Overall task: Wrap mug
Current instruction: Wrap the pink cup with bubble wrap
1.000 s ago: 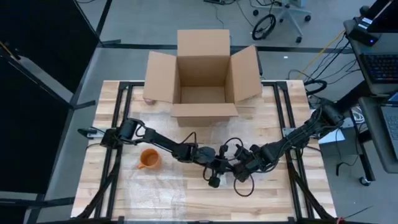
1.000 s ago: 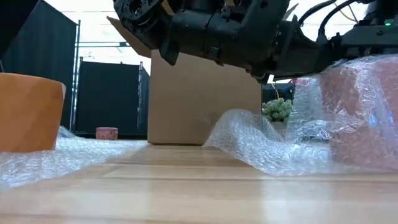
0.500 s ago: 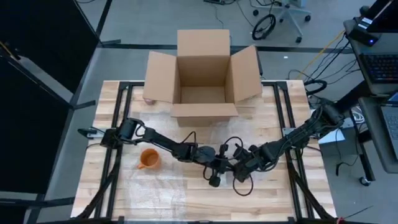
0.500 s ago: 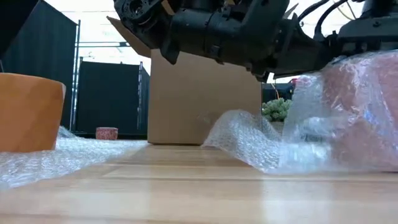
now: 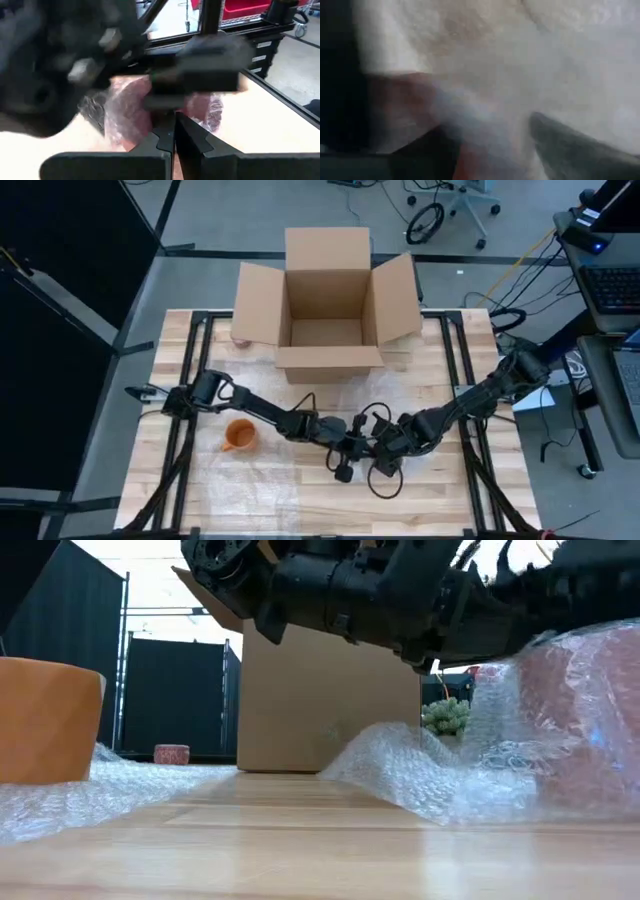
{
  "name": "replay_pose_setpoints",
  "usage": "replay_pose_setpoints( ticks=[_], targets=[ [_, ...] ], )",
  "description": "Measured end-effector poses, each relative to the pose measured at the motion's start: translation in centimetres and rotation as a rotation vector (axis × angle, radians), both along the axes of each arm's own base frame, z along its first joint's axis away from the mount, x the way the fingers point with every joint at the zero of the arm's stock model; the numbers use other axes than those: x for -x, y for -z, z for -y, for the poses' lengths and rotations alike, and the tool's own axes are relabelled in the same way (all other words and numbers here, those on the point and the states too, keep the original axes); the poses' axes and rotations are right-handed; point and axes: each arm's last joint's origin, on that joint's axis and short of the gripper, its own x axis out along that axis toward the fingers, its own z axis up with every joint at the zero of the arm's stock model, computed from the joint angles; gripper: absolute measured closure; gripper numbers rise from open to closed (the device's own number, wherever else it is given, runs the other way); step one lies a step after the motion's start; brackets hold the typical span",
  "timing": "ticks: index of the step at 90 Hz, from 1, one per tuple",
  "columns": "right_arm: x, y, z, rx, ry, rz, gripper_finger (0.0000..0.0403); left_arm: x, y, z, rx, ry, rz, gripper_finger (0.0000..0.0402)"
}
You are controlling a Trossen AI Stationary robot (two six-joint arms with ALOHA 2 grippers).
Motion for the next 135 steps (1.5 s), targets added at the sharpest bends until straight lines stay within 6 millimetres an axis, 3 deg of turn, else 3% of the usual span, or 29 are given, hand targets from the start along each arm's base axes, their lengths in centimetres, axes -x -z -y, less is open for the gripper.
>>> replay_pose_setpoints(
  ticks=[46, 62, 105, 121, 135],
  targets=[
    [-0.7, -5.6, -0.1, 0.102, -0.057, -0.033, 0.0177, 0.0, 0.0, 0.0, -0.002, -0.001, 0.001, 0.0402],
    [-0.9, -6.3, -0.2, 0.100, -0.070, -0.015, 0.0177, 0.0, 0.0, 0.0, -0.004, -0.001, 0.001, 0.0402],
    [0.4, 1.1, -0.1, 0.079, 0.001, -0.007, 0.0183, 0.0, 0.0, 0.0, -0.003, -0.001, 0.001, 0.0402],
    [0.9, 2.8, 0.1, 0.065, 0.014, 0.036, 0.0209, 0.0, 0.0, 0.0, -0.002, -0.001, 0.001, 0.0402],
    [0.8, 3.0, 0.1, 0.064, -0.008, 0.058, 0.0256, 0.0, 0.0, 0.0, -0.003, -0.002, 0.002, 0.0402]
  ],
)
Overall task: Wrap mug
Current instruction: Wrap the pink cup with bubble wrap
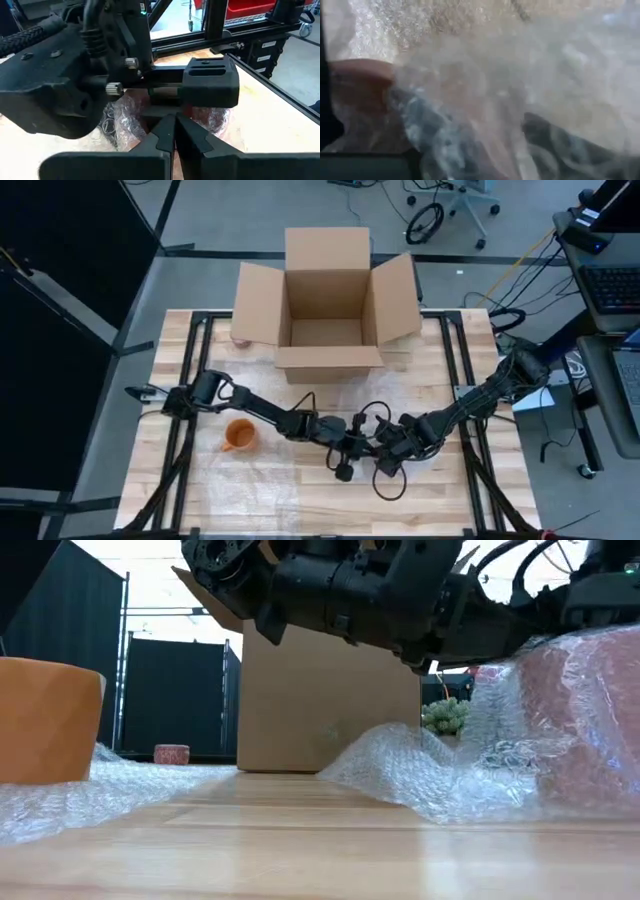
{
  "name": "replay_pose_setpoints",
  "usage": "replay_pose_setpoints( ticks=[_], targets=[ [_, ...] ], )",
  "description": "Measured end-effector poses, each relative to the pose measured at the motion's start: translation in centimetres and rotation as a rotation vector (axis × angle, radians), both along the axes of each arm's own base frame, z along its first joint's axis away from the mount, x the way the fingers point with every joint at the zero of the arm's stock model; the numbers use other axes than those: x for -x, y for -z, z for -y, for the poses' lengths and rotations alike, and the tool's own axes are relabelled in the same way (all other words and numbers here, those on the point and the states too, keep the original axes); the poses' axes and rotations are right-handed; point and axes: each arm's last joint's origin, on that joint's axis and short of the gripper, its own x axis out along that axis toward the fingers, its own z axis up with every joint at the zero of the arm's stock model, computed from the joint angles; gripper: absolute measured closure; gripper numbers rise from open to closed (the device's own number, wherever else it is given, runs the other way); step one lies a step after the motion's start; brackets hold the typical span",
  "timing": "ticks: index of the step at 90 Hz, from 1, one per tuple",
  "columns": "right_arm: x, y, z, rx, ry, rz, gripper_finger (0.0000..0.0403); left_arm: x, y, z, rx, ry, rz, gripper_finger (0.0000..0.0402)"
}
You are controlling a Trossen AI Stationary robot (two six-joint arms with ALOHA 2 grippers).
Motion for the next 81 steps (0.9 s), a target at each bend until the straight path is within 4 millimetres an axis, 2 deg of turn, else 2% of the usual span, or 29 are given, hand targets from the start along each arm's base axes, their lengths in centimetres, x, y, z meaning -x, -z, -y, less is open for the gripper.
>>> replay_pose_setpoints(
  ticks=[20, 33, 43, 57, 69, 81],
  targets=[
    [-0.1, 0.0, 0.0, -0.009, 0.022, 0.011, 0.0344, 0.0, 0.0, 0.0, -0.001, 0.001, 0.000, 0.0402],
    [-0.1, -0.3, 0.0, -0.018, 0.022, 0.027, 0.0362, 0.0, 0.0, 0.0, -0.001, 0.000, 0.002, 0.0402],
    [-0.1, -0.6, 0.0, -0.021, 0.022, 0.032, 0.0339, 0.0, 0.0, 0.0, -0.002, 0.001, 0.000, 0.0402],
    [-0.3, -1.5, -0.1, -0.043, 0.012, 0.029, 0.0275, 0.0, 0.0, 0.1, -0.002, 0.003, 0.001, 0.0402],
    [-0.7, -2.7, -0.2, -0.036, -0.007, 0.014, 0.0226, 0.0, 0.0, 0.0, -0.001, 0.004, 0.000, 0.0402],
    [-0.8, -4.3, -0.2, 0.000, -0.024, -0.029, 0.0198, 0.0, 0.0, 0.0, -0.001, 0.004, 0.000, 0.0402]
  ],
)
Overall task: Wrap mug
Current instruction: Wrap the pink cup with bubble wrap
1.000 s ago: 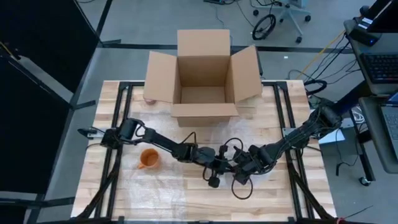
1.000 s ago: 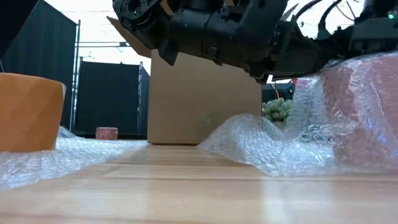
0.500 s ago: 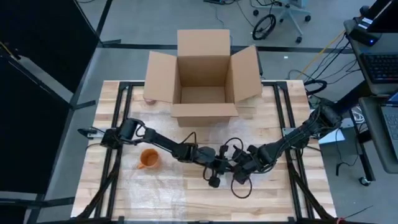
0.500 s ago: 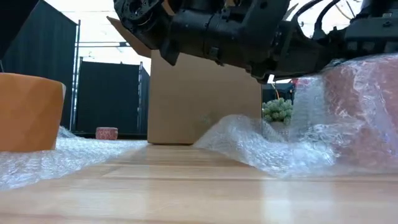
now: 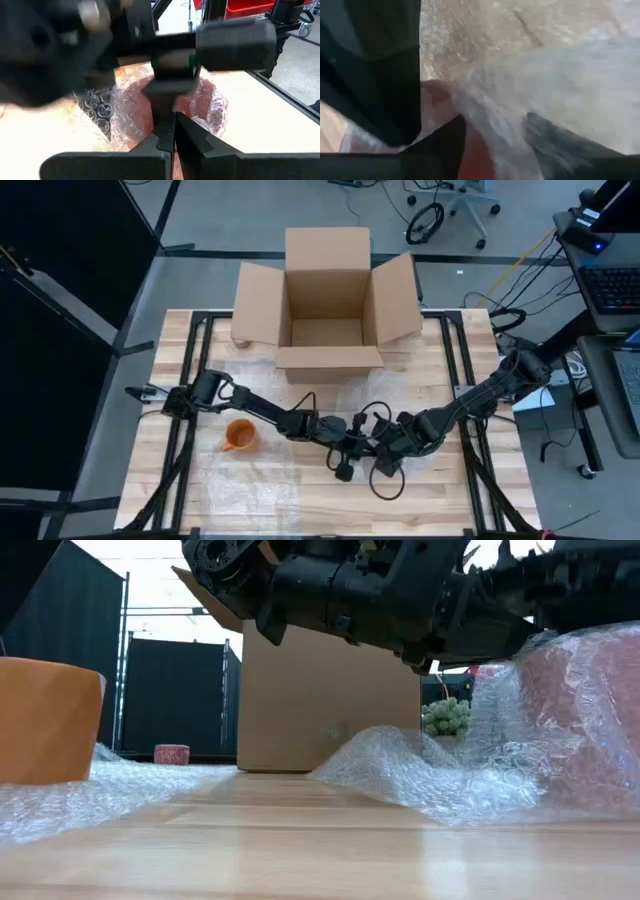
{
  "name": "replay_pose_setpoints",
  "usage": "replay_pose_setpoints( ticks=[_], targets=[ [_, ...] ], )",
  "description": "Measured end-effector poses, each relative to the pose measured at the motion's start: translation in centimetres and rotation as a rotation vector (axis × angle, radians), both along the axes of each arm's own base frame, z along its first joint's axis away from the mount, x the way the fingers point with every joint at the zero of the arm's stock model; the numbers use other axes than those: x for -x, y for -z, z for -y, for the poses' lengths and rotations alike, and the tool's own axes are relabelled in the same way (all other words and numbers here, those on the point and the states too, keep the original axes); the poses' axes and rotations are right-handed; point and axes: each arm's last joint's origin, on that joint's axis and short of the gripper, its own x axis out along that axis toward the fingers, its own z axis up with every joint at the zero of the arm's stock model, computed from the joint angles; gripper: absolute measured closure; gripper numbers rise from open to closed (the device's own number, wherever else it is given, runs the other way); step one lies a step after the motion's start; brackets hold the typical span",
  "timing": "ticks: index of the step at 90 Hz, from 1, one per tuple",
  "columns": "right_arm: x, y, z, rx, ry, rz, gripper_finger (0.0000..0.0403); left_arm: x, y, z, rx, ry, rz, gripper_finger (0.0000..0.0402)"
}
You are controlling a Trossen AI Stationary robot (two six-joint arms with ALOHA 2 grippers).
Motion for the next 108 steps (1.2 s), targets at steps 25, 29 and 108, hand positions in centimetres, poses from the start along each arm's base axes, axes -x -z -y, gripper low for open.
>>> replay_pose_setpoints(
  ticks=[25, 29, 108],
  targets=[
    [-0.3, -2.2, -0.2, 0.028, -0.059, -0.012, 0.0186, 0.0, 0.0, 0.0, 0.000, 0.000, 0.000, 0.0402],
    [-0.3, -2.2, -0.1, 0.037, -0.058, -0.014, 0.0186, 0.0, 0.0, 0.0, 0.000, -0.001, 0.000, 0.0402],
    [0.8, 2.9, 0.6, 0.048, -0.023, 0.064, 0.0381, 0.0, -0.1, 0.0, -0.001, -0.007, 0.006, 0.0402]
  ],
)
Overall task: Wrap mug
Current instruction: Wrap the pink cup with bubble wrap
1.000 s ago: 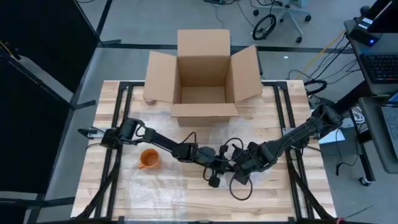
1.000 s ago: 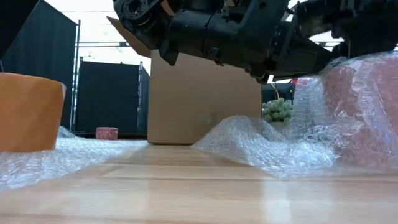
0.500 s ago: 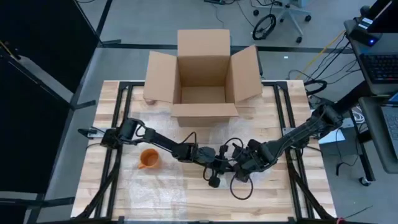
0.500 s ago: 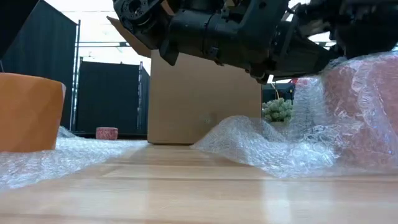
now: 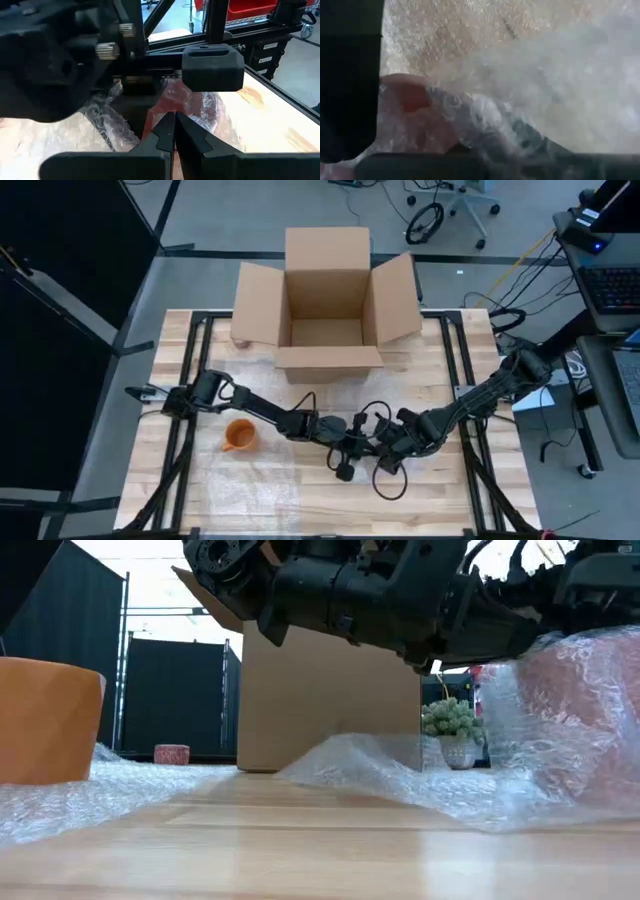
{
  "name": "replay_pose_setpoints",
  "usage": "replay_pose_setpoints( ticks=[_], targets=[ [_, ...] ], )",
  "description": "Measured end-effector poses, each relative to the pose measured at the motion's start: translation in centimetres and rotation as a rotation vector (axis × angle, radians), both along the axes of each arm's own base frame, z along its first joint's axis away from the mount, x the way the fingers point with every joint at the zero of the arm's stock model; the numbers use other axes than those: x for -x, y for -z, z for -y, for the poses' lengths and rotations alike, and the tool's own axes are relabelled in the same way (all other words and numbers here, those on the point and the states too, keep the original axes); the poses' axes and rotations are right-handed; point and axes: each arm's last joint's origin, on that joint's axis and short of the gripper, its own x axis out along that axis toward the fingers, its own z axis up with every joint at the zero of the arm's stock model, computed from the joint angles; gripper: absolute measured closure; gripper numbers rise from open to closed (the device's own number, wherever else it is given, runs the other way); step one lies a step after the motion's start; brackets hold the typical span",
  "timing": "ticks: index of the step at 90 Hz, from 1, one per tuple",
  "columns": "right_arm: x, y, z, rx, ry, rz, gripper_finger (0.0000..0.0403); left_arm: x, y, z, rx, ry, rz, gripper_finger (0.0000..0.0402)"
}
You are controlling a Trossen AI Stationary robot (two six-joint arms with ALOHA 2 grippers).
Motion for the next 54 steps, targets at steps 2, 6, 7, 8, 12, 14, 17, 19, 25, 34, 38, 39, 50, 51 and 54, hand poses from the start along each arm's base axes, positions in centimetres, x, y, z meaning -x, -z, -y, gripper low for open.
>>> replay_pose_setpoints(
  ticks=[2, 6, 7, 8, 12, 14, 17, 19, 25, 34, 38, 39, 50, 51, 54],
  targets=[
    [0.0, 0.1, 0.0, -0.004, 0.007, 0.001, 0.0376, 0.0, 0.0, 0.0, 0.000, 0.000, -0.001, 0.0402],
    [0.0, 0.1, 0.0, -0.006, 0.010, 0.002, 0.0357, 0.0, 0.1, 0.0, -0.001, 0.000, -0.003, 0.0402],
    [0.0, 0.2, 0.0, -0.006, 0.011, 0.001, 0.0351, 0.0, 0.1, 0.0, -0.001, 0.000, -0.003, 0.0402],
    [0.0, 0.2, 0.0, -0.005, 0.012, 0.001, 0.0345, 0.0, 0.1, 0.0, -0.001, 0.000, -0.003, 0.0402],
    [0.0, 0.3, 0.0, -0.007, 0.014, -0.008, 0.0317, 0.0, 0.0, 0.0, 0.000, 0.000, -0.003, 0.0402],
    [0.1, 0.4, 0.0, -0.006, 0.014, -0.013, 0.0303, 0.0, 0.1, 0.0, -0.001, 0.000, -0.003, 0.0402],
    [0.1, 0.4, 0.0, -0.007, 0.014, -0.016, 0.0282, 0.0, 0.1, 0.0, 0.000, 0.001, -0.003, 0.0402],
    [0.1, 0.4, 0.0, -0.008, 0.013, -0.016, 0.0269, 0.0, 0.1, 0.0, 0.000, 0.001, -0.003, 0.0402],
    [0.1, 0.4, 0.1, -0.008, 0.015, -0.018, 0.0232, 0.0, 0.1, 0.0, 0.000, 0.003, -0.004, 0.0402],
    [-0.1, 0.3, 0.2, -0.026, 0.016, -0.033, 0.0189, 0.0, 0.1, 0.1, 0.002, 0.010, -0.005, 0.0402],
    [-0.2, 0.1, 0.3, -0.033, 0.017, -0.038, 0.0175, 0.1, 0.0, 0.1, 0.002, 0.012, -0.005, 0.0402],
    [-0.2, 0.0, 0.3, -0.033, 0.017, -0.038, 0.0173, 0.1, 0.0, 0.1, 0.002, 0.012, -0.005, 0.0402],
    [-0.8, -1.0, -0.1, -0.043, 0.011, -0.012, 0.0153, 0.1, 0.0, 0.1, 0.005, 0.018, -0.005, 0.0401],
    [-0.8, -1.1, -0.1, -0.042, 0.011, -0.013, 0.0152, 0.1, 0.0, 0.1, 0.005, 0.017, -0.005, 0.0401],
    [-0.8, -1.4, -0.1, -0.038, 0.009, -0.021, 0.0150, 0.1, 0.0, 0.1, 0.002, 0.011, -0.005, 0.0401]
  ],
)
